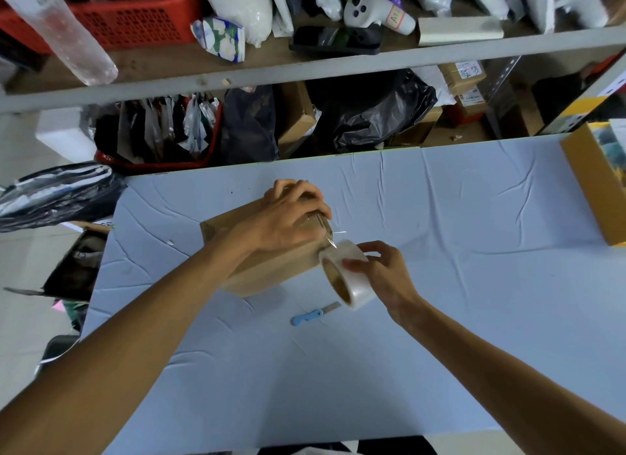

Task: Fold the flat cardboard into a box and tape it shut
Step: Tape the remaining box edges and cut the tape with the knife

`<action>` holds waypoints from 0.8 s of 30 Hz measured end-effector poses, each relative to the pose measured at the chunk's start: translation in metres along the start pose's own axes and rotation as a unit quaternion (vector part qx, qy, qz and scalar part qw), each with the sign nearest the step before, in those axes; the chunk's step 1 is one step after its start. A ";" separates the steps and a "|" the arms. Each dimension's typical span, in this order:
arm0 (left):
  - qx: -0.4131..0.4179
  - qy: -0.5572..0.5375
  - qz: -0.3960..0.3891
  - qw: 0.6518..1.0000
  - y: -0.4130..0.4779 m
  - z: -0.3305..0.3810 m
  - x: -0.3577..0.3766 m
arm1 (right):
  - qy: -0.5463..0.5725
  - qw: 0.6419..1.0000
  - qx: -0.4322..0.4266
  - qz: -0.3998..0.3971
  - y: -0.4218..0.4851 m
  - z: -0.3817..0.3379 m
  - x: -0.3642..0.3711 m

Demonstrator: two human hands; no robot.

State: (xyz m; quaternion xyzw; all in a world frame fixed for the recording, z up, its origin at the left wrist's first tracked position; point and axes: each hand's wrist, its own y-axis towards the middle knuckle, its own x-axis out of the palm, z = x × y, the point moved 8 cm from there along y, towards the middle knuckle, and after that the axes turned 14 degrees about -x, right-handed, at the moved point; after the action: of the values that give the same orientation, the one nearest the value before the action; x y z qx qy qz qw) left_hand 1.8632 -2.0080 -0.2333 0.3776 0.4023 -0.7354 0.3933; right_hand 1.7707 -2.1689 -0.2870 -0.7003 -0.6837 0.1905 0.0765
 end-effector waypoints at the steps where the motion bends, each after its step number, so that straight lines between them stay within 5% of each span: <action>1: -0.015 -0.026 -0.001 1.000 0.002 0.000 0.000 | 0.013 1.000 -0.001 -0.010 0.000 0.002 0.001; 7: -0.039 -0.029 0.045 0.998 0.005 0.004 0.001 | 0.020 0.999 -0.016 -0.027 0.001 -0.001 -0.001; 19: -0.008 0.031 -0.044 0.999 -0.001 0.015 0.010 | -0.029 0.999 -0.025 -0.014 0.008 -0.015 -0.009; 24: 0.023 0.028 0.085 0.996 -0.013 0.013 -0.005 | 0.000 1.000 -0.010 -0.015 0.010 -0.015 -0.013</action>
State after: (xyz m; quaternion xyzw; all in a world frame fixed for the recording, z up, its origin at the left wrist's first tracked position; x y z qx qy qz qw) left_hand 1.8512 -2.0133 -0.2197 0.4394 0.3626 -0.6976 0.4345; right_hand 1.7853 -2.1801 -0.2743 -0.6909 -0.6958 0.1826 0.0723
